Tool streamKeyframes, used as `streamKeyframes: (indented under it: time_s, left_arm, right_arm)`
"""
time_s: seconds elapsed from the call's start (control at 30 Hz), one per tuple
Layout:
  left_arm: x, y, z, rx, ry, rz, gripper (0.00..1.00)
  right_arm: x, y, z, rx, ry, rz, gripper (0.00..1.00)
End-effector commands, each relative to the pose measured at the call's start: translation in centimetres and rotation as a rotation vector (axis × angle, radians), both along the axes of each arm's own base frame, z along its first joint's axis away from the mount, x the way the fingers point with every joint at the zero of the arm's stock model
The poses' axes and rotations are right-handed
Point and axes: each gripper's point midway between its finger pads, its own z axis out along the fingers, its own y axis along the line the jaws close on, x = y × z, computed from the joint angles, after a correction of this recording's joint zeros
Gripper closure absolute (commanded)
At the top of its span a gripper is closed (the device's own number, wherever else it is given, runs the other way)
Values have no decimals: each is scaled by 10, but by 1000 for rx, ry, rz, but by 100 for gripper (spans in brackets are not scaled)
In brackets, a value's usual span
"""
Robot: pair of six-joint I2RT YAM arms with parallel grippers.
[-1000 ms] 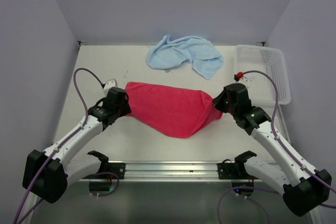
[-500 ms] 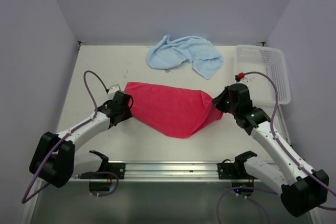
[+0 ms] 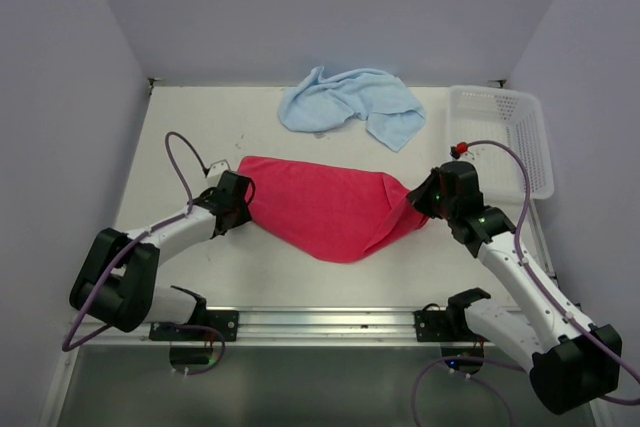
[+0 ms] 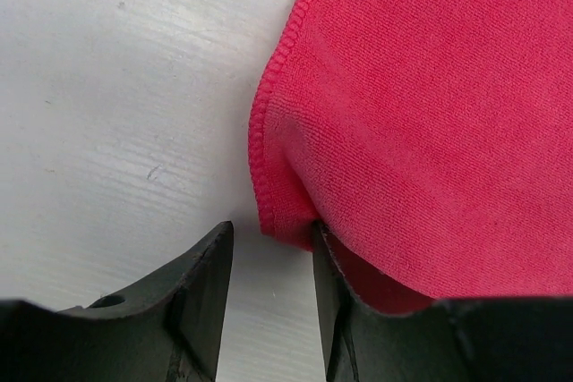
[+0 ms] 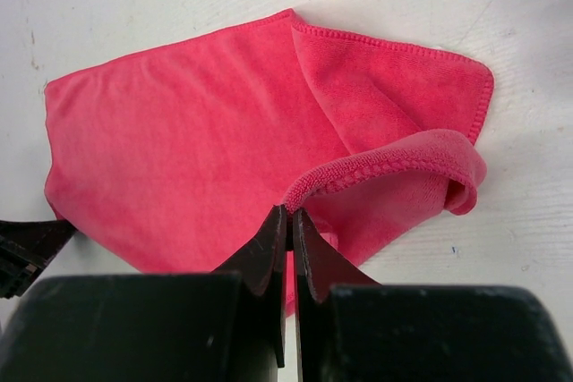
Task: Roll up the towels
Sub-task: Flatten the towel
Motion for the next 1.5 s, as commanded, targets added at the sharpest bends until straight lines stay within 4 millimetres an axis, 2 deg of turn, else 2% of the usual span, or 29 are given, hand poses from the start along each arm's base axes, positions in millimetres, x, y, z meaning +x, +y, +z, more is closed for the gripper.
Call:
streamKeyframes:
  time_s: [0.0, 0.2, 0.3, 0.33, 0.53, 0.63, 0.73, 0.77, 0.8, 0.83, 0.9, 1.03, 1.2, 1.4, 1.43, 1.47]
  left_arm:
    - [15, 6, 4, 12, -62, 17, 56]
    - [27, 8, 10, 30, -95, 14, 60]
    - [32, 7, 8, 34, -95, 5, 71]
    - [33, 6, 7, 36, -92, 3, 78]
    - [36, 6, 3, 44, -79, -4, 100]
    - [35, 5, 10, 36, -92, -10, 100]
    - [38, 5, 36, 23, -155, -14, 100]
    - [40, 4, 53, 6, -197, -18, 100]
    - [38, 5, 60, 1, -198, -23, 100]
    - [43, 4, 76, -12, -229, -27, 100]
    - [42, 1, 97, -40, -248, -49, 100]
    - [50, 12, 137, -42, -299, -36, 100]
    - [51, 23, 151, -90, -298, -33, 100]
    - [63, 40, 168, -210, -325, -29, 100]
    - [66, 48, 174, -221, -341, -12, 100]
    - [67, 44, 175, -281, -335, -42, 100]
  right_arm:
    - [3, -1, 6, 4, -34, 12, 100]
    - [5, -2, 7, 7, -32, 12, 100]
    - [6, 0, 7, 12, -31, 14, 100]
    - [6, -1, 7, 9, -32, 15, 100]
    - [4, -4, 7, 2, -32, 10, 100]
    - [5, -6, 10, -2, -39, 10, 100]
    - [7, -8, 21, -11, -58, 8, 100]
    - [7, -10, 23, -20, -61, 4, 100]
    - [8, -12, 27, -24, -69, 0, 100]
    - [11, -14, 36, -28, -86, -7, 100]
    - [14, -19, 43, -35, -98, -20, 100]
    - [24, -21, 55, 8, -99, -38, 100]
    - [36, -27, 70, 45, -122, -69, 100]
    - [54, -27, 90, 74, -151, -76, 100]
    - [55, -27, 92, 76, -153, -78, 100]
    - [58, -27, 93, 80, -150, -82, 100]
